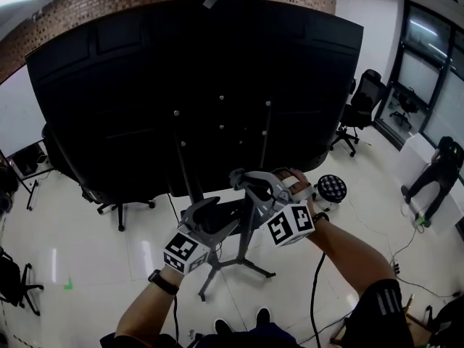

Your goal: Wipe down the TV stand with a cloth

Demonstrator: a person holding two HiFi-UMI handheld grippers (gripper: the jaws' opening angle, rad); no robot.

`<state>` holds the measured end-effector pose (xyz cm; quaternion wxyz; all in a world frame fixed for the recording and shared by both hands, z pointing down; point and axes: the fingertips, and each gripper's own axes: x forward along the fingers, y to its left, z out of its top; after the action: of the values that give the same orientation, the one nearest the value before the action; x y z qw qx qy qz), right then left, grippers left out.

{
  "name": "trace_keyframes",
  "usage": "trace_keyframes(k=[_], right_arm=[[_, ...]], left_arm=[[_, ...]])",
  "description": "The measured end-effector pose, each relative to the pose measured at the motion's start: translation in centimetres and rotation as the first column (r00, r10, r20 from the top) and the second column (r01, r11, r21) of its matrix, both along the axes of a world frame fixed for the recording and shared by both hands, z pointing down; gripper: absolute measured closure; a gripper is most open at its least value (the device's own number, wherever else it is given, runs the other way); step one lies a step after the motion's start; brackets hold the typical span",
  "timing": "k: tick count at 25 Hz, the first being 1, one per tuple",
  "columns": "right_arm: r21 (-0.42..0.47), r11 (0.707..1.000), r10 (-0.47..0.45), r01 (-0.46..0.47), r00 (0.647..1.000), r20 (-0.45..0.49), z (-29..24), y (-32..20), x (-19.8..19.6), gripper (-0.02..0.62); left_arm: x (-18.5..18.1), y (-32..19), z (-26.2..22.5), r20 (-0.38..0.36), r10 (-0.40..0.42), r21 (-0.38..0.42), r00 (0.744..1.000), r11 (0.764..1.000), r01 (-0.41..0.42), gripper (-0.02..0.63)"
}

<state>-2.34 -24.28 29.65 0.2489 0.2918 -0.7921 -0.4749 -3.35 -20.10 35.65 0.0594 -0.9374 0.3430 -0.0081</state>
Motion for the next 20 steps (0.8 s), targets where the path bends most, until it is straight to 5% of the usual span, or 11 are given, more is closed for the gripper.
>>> trace_keyframes(k=[12,20], right_arm=[[0.039,0.997,-0.075,0.071,0.991,0.113,-15.7,-4.8,4.7,0.574],[-0.130,0.987,-0.072,0.093,0.985,0.157,-21.6,-10.2,4.2,0.574]], left_arm=[[4.5,-2.3,-12.7,0.023,-0.063,0.142,0.998,0.988,0.059,0.293],[6.9,-4.1,-17.5,0.014,-0.064,0.179,0.998,0.982,0.060,0.295]])
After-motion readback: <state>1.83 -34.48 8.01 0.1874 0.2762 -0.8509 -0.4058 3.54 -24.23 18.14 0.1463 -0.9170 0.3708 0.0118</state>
